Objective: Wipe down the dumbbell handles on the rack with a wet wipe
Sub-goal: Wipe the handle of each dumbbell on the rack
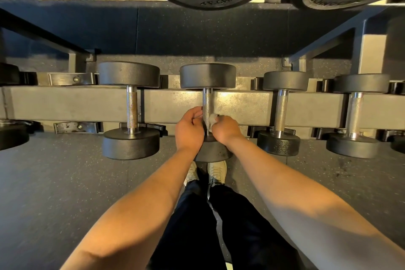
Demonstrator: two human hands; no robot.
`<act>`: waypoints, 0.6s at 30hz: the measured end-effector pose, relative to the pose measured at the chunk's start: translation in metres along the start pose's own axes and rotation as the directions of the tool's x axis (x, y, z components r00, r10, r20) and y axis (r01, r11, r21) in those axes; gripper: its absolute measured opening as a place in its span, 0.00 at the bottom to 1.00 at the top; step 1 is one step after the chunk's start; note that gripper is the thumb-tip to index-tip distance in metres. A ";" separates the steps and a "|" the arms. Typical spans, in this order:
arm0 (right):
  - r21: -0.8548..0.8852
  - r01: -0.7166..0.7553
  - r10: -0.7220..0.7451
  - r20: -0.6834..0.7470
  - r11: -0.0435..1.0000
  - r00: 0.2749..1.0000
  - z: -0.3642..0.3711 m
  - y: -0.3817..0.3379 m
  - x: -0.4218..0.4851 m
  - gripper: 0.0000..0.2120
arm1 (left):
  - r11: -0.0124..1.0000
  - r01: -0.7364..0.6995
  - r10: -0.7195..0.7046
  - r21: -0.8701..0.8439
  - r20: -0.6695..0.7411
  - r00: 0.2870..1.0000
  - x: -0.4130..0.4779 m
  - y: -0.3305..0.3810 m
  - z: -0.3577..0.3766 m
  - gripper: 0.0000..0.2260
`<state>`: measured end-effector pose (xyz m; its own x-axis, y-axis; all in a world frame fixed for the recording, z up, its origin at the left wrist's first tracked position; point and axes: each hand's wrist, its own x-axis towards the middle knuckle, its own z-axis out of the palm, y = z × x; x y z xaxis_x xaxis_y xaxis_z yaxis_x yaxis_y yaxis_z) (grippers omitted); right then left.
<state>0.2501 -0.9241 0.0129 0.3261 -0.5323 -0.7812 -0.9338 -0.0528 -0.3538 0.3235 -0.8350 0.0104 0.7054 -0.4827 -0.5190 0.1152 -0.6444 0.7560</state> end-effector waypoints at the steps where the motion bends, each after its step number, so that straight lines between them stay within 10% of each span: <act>1: 0.052 0.004 -0.002 -0.029 0.999 1.000 -0.003 -0.004 0.002 0.16 | 1.000 0.011 -0.011 -0.007 0.005 1.000 -0.001 0.000 -0.001 0.18; 18: -0.195 -0.031 0.067 0.177 0.980 0.982 -0.007 0.000 -0.005 0.24 | 0.998 0.056 -0.059 0.043 0.070 0.996 -0.012 -0.007 -0.007 0.15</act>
<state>0.2478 -0.9274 0.0209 0.2839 -0.3764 -0.8819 -0.9544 -0.1995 -0.2221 0.3195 -0.8205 0.0145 0.6465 -0.4847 -0.5891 0.1239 -0.6952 0.7080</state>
